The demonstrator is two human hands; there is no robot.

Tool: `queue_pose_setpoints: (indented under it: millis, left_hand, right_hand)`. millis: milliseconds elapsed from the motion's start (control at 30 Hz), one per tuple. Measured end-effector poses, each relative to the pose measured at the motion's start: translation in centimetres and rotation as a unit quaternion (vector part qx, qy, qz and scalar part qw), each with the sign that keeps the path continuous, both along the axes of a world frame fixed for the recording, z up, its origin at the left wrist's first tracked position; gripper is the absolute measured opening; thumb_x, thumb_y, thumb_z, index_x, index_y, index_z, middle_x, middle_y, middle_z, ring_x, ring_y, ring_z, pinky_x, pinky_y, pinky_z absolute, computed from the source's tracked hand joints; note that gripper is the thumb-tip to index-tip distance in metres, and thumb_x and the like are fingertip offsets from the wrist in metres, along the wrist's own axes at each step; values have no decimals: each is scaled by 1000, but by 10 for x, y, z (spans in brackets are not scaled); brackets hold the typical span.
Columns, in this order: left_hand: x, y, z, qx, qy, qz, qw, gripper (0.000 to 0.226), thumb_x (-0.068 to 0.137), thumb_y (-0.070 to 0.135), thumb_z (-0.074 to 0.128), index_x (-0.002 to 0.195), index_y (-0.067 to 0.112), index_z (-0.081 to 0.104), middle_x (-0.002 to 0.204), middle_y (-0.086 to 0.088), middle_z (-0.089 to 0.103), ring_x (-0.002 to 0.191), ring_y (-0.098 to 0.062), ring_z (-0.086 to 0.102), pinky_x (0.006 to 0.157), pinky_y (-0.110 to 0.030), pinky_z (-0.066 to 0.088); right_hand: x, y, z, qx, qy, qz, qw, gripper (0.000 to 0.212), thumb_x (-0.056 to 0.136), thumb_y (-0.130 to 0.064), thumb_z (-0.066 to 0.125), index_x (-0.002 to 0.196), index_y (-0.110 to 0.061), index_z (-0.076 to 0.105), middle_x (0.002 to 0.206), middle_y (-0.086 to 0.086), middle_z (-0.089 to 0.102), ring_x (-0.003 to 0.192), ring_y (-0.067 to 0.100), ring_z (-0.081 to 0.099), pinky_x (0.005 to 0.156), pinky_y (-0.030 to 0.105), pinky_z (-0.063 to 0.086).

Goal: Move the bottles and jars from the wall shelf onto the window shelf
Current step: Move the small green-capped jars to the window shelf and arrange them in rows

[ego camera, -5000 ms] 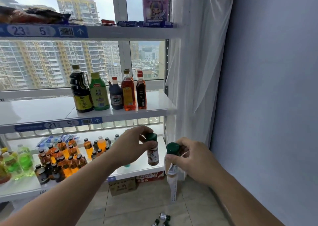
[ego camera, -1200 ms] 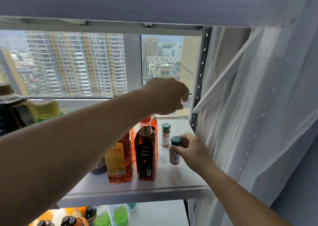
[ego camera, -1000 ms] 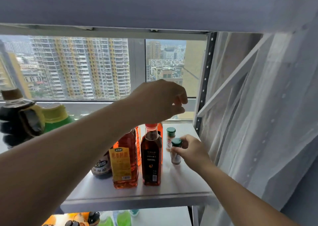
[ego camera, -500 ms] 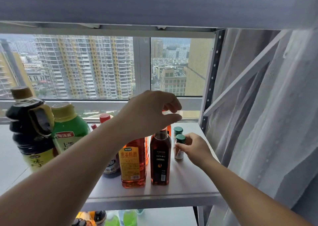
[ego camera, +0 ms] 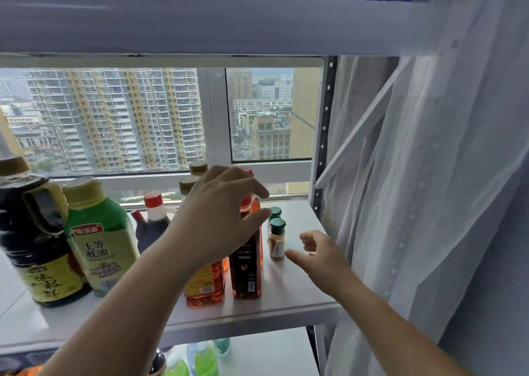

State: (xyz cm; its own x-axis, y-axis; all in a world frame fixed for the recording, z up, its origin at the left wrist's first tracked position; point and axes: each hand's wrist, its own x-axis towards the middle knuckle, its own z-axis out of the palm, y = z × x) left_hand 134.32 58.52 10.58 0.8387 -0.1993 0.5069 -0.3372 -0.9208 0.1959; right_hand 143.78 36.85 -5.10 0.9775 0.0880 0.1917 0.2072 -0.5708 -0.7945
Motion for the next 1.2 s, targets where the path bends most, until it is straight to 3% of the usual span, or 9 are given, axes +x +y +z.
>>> queue_pose_setpoints:
  millis: [233,467,700,867,1000,1200]
  left_hand:
    - [-37,-20,-26,-26,7,11,1000,29,91,58,59,117,47,66,131,28,55,130,-6,37,110,-36,32]
    - [-78,-38,-71,-25,44,31,998,31,89,61,57,115,48,67,125,30,59,125,-6,44,110,-40,40]
    - [-111,-50,-98,-38,110,-9,993,33,90,58,65,121,45,65,125,26,60,122,-6,51,103,-36,46]
    - [-143,-50,-107,-55,124,-74,988,30,90,53,69,118,43,67,119,24,63,113,-6,57,89,-29,47]
    - [-185,-45,-107,-67,137,-135,979,30,92,51,68,121,39,68,124,18,65,116,-9,59,96,-32,49]
    - [-257,-57,-118,-49,178,-224,957,34,92,51,68,125,38,67,131,17,64,118,-12,61,99,-30,49]
  right_hand:
    - [-55,-29,10,-15,-14,37,999,56,88,-50,77,135,-23,59,131,-9,62,118,6,59,105,32,52]
    - [-118,-54,14,-68,16,75,995,49,91,-54,71,130,-27,63,120,-15,66,107,1,63,88,20,50]
    - [-193,-67,27,-93,13,28,995,45,92,-55,69,126,-26,64,117,-12,67,105,4,64,91,28,56]
    - [-265,-60,38,-116,-4,-30,993,44,95,-52,68,129,-25,63,123,-10,67,108,9,64,91,28,54]
    - [-329,-46,40,-139,6,-75,988,52,95,-54,66,137,-23,59,132,-7,66,115,10,63,91,26,49]
    - [-437,-43,40,-158,25,-169,973,43,99,-46,64,134,-22,61,129,-5,67,112,12,63,89,25,48]
